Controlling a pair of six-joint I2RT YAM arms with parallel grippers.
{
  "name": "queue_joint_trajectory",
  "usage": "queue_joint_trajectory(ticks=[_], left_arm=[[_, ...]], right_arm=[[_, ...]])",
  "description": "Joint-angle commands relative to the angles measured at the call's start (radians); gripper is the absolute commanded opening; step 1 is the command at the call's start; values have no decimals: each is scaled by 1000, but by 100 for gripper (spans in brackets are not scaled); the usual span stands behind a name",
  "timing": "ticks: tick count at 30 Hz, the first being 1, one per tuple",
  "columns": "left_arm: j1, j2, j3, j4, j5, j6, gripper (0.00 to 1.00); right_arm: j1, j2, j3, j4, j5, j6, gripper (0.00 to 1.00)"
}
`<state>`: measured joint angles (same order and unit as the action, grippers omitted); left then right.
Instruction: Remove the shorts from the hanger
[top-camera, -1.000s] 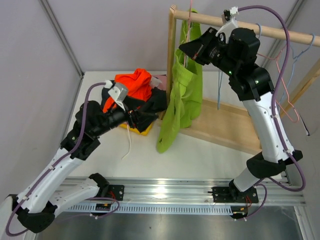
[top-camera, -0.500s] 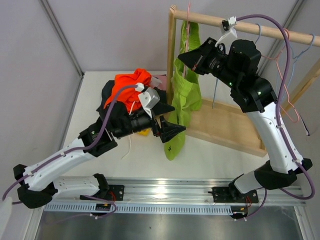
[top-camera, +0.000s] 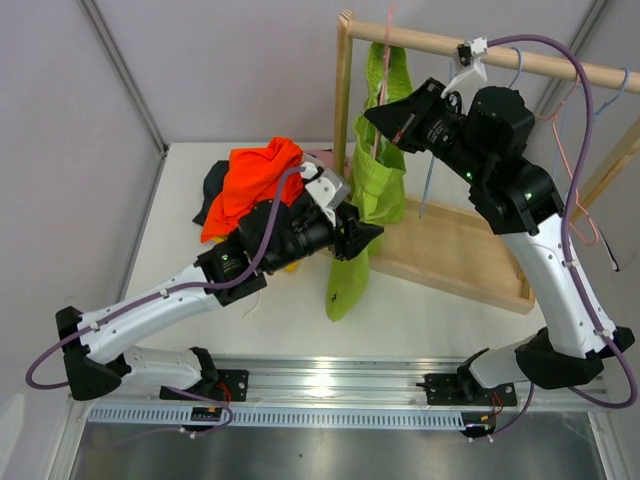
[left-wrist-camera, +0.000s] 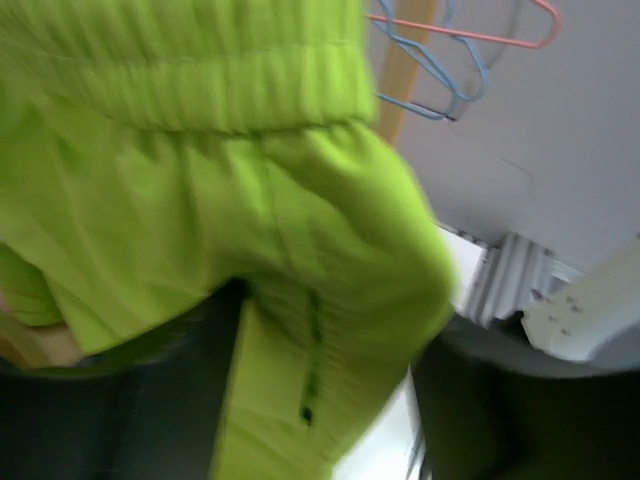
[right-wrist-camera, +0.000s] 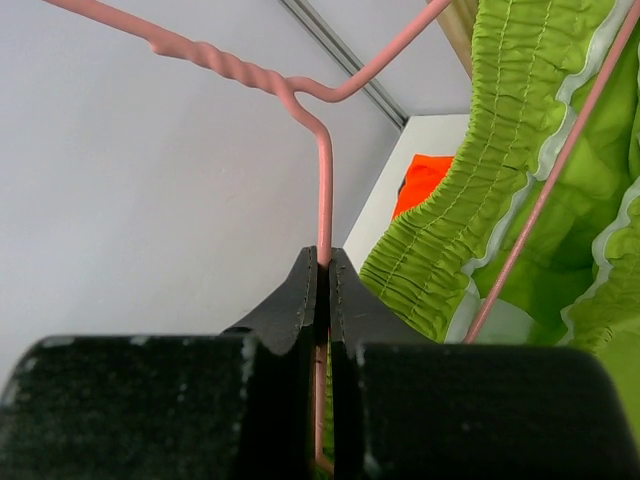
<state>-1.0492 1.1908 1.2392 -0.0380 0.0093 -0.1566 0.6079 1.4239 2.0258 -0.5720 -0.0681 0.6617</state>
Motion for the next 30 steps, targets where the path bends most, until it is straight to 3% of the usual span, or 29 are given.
queue_joint_trajectory(ticks=[1, 3, 6, 12, 15, 18, 24, 30], left_arm=[[-8, 1, 8, 112, -144, 22, 42], [-8, 0, 11, 124, -176, 17, 32], [-8, -10, 19, 142, -178, 19, 1], [-52, -66, -1, 76, -192, 2, 0], [-150, -140, -62, 58, -250, 20, 0], [-321, -217, -157, 47, -342, 28, 0], [-544, -270, -323, 46, -506, -52, 0], [-565, -197, -348, 69, -546, -63, 0]], right_arm=[[7, -82, -4, 152, -9, 7, 0], [7, -97, -22, 152, -4, 7, 0], [9, -108, -44, 150, 4, 7, 0], [7, -114, -64, 158, 17, -1, 0], [1, -106, -47, 150, 28, -14, 0], [-20, -89, -9, 124, 25, -22, 0], [-57, -79, 27, 109, 10, -22, 0], [-71, -92, 22, 98, 7, -2, 0]])
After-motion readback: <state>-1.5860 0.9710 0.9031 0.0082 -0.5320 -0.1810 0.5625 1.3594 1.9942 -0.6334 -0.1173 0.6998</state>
